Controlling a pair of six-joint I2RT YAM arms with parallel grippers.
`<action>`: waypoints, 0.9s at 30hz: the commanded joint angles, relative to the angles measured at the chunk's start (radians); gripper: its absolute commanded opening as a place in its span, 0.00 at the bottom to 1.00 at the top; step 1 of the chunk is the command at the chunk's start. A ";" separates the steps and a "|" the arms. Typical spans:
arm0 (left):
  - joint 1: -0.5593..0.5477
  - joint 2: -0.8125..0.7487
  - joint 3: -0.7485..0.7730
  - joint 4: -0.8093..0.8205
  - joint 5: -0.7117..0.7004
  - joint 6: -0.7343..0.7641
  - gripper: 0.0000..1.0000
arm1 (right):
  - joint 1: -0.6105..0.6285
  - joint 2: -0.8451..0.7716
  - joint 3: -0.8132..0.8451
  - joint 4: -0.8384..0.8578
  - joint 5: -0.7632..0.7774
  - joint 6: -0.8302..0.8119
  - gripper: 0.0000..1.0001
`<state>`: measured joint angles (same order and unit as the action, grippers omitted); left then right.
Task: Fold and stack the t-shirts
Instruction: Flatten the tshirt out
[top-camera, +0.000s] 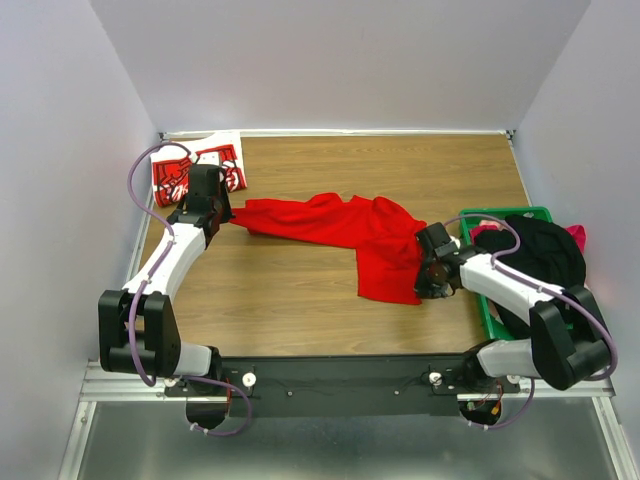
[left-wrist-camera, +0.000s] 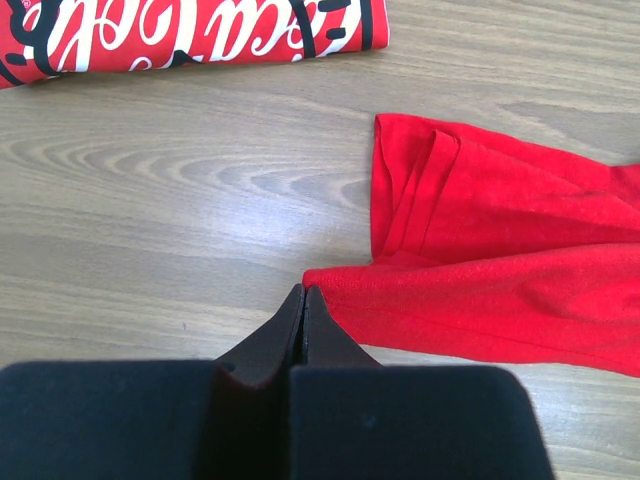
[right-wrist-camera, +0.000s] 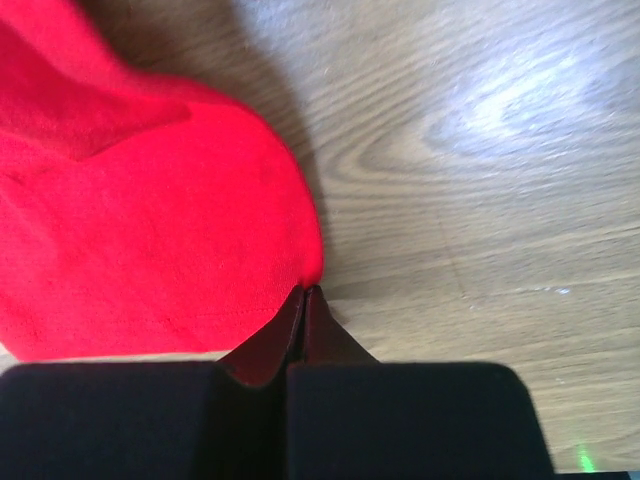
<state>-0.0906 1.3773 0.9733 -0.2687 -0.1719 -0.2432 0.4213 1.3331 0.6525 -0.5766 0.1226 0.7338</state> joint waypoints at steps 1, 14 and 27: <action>0.011 -0.017 -0.015 0.008 -0.029 0.013 0.00 | -0.001 -0.020 -0.030 -0.037 -0.051 0.001 0.00; 0.011 -0.029 0.030 0.014 0.109 0.015 0.00 | -0.001 -0.031 0.448 -0.039 0.167 -0.171 0.00; 0.009 -0.205 0.433 0.036 0.103 -0.071 0.00 | -0.001 0.049 1.169 0.009 0.298 -0.543 0.01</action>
<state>-0.0860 1.2587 1.2900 -0.2707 -0.0669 -0.2897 0.4217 1.3884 1.6966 -0.5953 0.3920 0.3489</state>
